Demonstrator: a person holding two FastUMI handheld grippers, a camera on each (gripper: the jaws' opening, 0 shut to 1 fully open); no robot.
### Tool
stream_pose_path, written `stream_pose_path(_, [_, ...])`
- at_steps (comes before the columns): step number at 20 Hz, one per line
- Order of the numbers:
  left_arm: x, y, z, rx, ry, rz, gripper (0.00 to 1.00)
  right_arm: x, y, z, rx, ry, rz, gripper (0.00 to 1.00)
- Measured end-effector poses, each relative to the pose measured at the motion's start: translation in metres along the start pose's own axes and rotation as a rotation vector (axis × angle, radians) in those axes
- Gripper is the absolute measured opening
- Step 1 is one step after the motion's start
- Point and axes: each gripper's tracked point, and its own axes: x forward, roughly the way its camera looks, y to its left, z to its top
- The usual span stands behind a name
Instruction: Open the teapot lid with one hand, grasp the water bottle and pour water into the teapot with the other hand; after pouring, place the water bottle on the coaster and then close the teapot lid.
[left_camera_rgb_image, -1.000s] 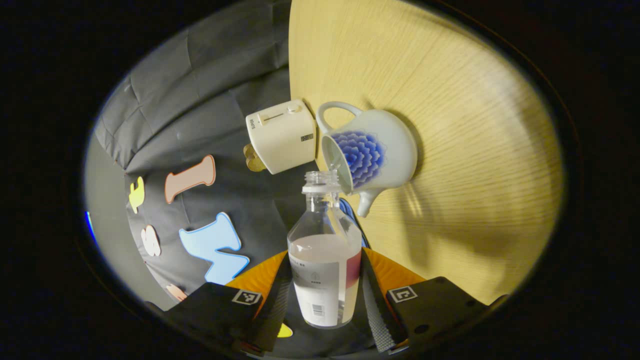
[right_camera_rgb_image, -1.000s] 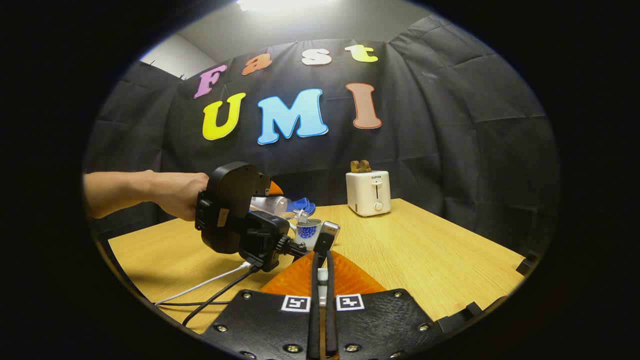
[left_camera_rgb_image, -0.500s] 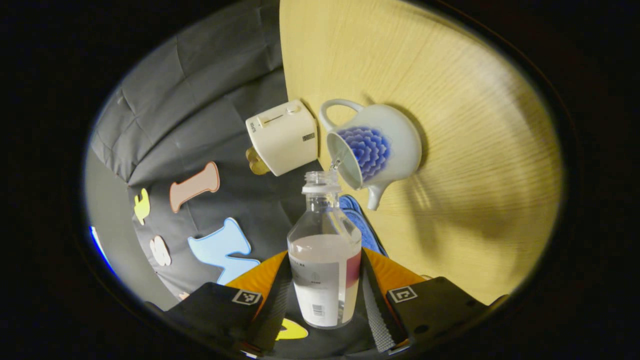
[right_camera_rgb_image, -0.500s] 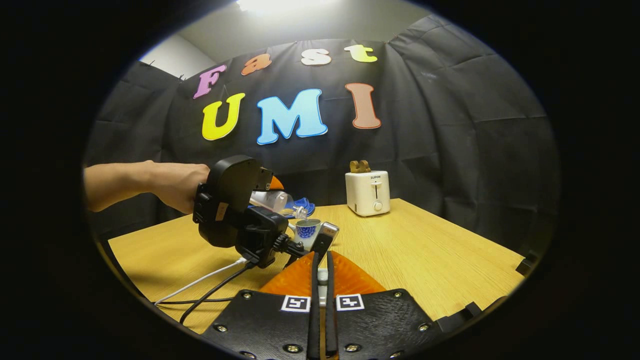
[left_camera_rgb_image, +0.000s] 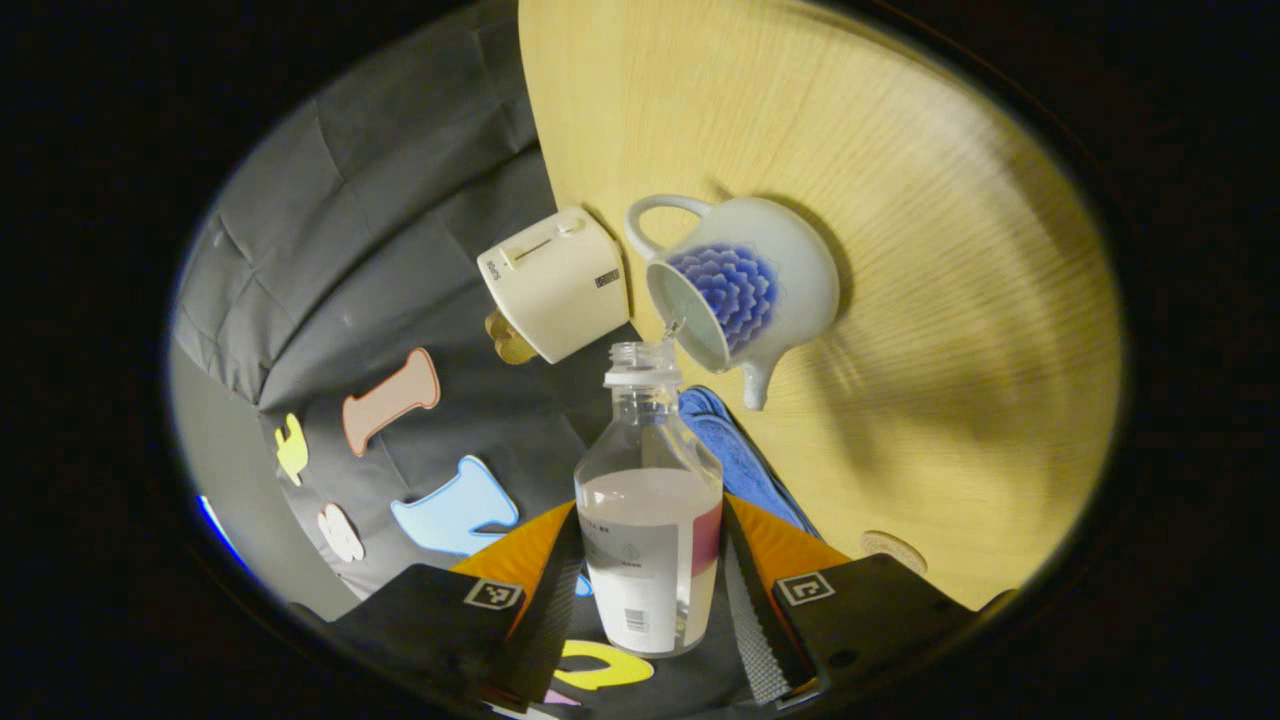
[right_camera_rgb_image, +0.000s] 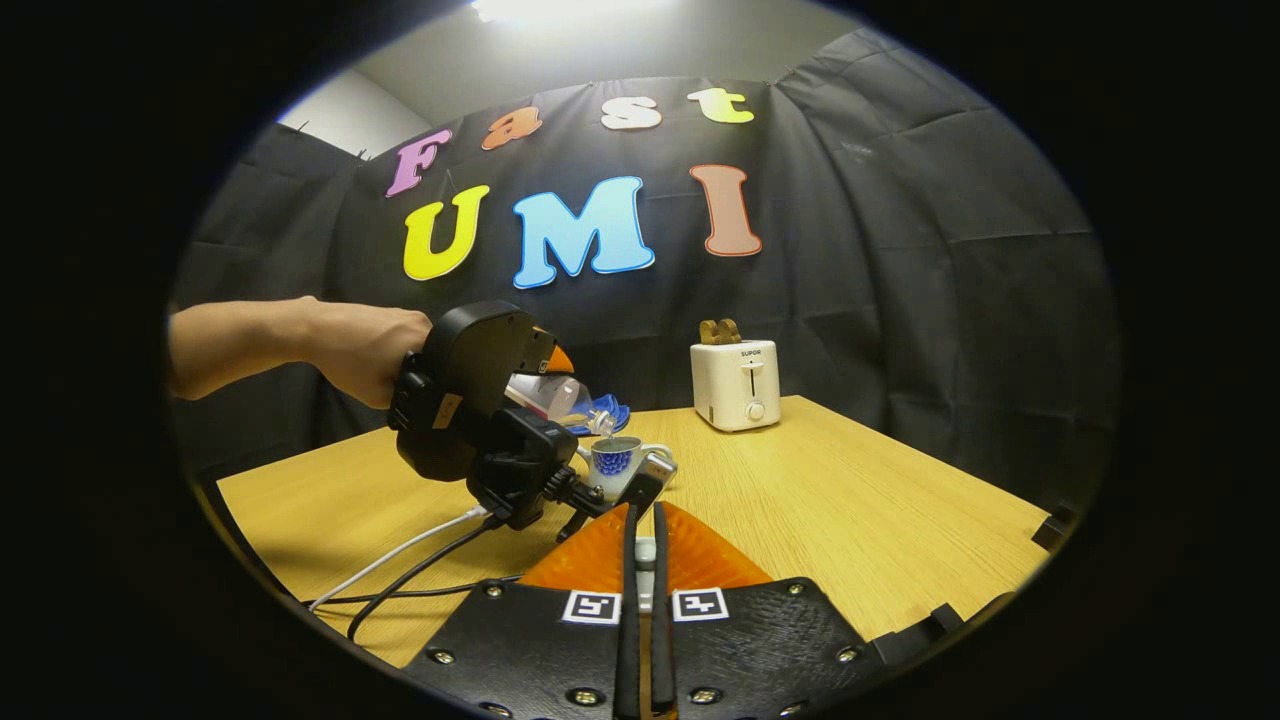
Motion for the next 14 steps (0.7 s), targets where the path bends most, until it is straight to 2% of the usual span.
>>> stream_pose_path(5, [-0.0014, 0.0069, 0.0009, 0.046, -0.001, 0.01, 0.84, -0.0003, -0.0002, 0.0, -0.001, 0.001, -0.001, 0.04])
stream_pose_path(14, [-0.0058, 0.0077, 0.0008, 0.04, -0.014, 0.024, 0.84, -0.0004, -0.0014, -0.0002, 0.001, 0.002, -0.003, 0.05])
